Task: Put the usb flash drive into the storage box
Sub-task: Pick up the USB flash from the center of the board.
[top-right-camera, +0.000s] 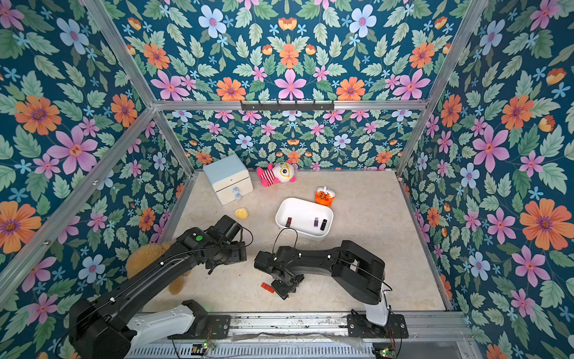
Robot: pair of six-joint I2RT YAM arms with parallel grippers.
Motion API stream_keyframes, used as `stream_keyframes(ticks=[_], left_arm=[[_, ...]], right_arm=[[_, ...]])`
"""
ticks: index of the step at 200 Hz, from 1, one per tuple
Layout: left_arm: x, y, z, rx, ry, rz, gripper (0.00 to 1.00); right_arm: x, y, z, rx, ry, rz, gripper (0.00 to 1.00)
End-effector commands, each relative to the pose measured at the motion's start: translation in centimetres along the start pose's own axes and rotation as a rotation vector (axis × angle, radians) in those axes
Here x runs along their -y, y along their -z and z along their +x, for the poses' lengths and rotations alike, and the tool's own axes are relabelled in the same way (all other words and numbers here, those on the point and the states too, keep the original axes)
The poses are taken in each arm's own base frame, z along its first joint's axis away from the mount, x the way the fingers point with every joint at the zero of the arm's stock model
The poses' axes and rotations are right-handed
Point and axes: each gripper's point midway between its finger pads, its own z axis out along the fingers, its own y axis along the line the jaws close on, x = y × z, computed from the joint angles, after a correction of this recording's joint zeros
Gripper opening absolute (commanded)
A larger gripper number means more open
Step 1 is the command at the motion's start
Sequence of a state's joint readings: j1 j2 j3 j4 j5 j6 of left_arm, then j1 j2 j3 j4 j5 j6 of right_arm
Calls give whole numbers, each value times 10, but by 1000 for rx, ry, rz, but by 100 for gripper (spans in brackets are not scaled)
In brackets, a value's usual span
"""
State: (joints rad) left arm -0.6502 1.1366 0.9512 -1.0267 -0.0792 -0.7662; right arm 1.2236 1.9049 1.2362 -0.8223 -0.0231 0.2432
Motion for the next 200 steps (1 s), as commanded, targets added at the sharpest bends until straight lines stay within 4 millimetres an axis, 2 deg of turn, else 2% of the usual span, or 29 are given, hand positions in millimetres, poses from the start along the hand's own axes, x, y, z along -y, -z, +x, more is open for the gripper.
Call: stream_keyframes(ticks=[1,46,88,158,181,200], left_arm=[[2,2,-3,11,1,6,93],[-2,2,2,5,8,7,92],[-3,-2,8,-2,15,10,91],[4,-11,26,-33,-7,39,89],[12,-17,37,-53,-34,56,88],[19,-23,47,-74,-54,67,87]], right_arm=[[3,-3,5,-13,-15,14,58],[2,-2,3,-3,-19,8,46],[1,-2,2,-7,-15,5,40],[1,-3,4,-14,-36,8,14],[1,-3,5,-13,-54,6,0],[4,-2,5,-18,-110,-3,0]])
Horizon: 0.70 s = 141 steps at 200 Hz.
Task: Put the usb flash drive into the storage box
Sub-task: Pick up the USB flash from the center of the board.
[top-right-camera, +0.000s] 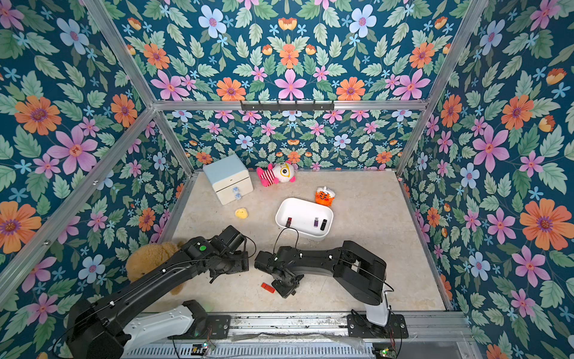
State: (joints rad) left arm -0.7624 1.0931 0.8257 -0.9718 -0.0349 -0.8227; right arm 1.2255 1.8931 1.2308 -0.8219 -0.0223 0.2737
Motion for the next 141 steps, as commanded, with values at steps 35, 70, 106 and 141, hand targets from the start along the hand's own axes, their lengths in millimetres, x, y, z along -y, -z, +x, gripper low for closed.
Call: stream_keyframes(ticks=[35,70,106,141], left_arm=[[20,-12,23,-35,-8,41,87],[33,-20,38,-67,-25,65,84],[31,-34,55,-124,-58,21,77],[27,-43,62,-155,-70,-22,78]], right_arm=[[20,14,-1,12,-204,-24,0],[46,43,-5,75,-290,-4,0],[70,66,-5,120,-354,8,0],[83,87,-3,163,-374,14,0]])
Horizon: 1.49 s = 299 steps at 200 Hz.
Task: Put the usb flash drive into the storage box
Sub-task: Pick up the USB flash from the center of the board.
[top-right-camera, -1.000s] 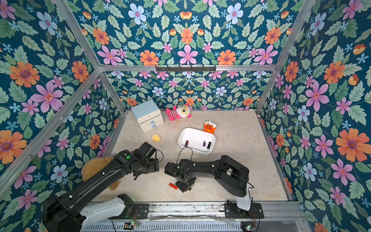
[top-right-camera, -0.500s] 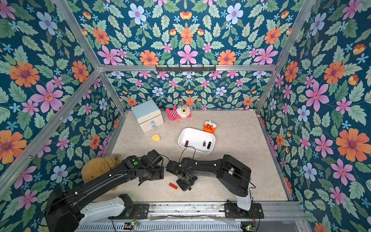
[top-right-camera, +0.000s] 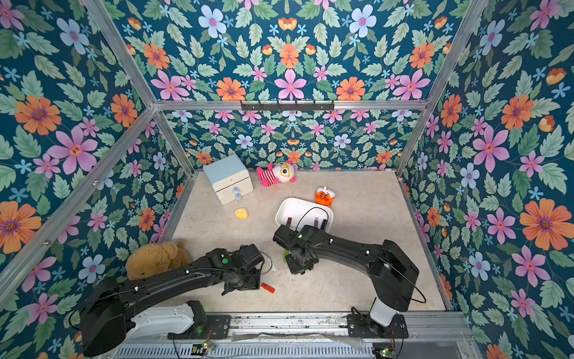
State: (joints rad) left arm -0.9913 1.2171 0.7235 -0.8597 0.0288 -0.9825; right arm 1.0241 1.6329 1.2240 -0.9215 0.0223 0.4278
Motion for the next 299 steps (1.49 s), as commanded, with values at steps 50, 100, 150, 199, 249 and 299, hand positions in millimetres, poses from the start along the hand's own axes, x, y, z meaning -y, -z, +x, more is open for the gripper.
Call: stream_keyframes(ticks=[50,100,150,199,249,299], left_arm=[[11,-17,7,-44,-8,9,81],[9,-30,10,-71,-27,-50,82],[-1,-35,6,-83,-61,-167,83],[-15,-35,1,-84,-81,-277,88],[16,-1,-20,9,-47,-146,88],[35,-5,-18,11,-16,-39,89]], right_arm=[[35,19,-2,32,-69,42,0],[61,34,-1,65,-125,43,0],[70,40,6,73,-144,36,0],[74,41,10,72,-154,37,0],[80,43,11,71,-160,53,0],[87,44,9,80,-177,58,0]])
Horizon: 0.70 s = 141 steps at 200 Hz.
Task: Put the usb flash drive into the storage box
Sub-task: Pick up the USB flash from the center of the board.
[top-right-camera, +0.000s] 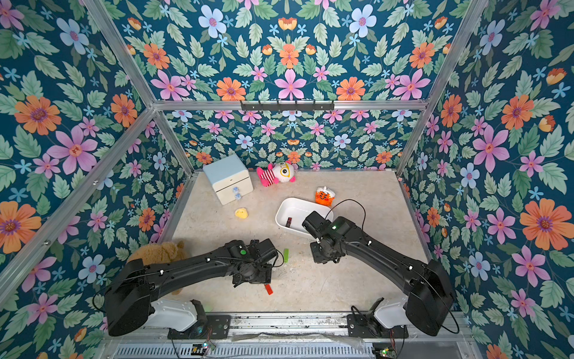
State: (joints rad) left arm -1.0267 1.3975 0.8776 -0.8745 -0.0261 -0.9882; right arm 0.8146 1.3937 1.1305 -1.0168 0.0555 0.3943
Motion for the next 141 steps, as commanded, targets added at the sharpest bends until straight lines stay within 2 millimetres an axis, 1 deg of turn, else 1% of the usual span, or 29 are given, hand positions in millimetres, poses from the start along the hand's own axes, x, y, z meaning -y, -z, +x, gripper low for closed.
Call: stream_keyframes(ticks=[1,10,33,48,65,95,127,141], left_arm=[[8,-6,1,-7,16,26,89],[13,-9,2,-8,15,33,89],[25,-18,5,-12,20,62,90],[29,-22,6,-17,18,65,90],[30,-27,10,-34,9,45,90],[30,-34,20,-63,-3,27,88],[26,-40,30,-86,-17,-2,80],[24,-41,33,-90,-18,-12,76]], right_arm=[[8,2,-1,11,-2,20,0],[13,3,-1,12,-6,28,0],[34,9,0,9,-41,38,0],[39,17,-3,34,-61,26,0],[39,22,-5,55,-70,12,0],[39,19,-4,45,-70,12,0],[39,19,-3,46,-70,8,0],[39,19,-3,45,-68,9,0]])
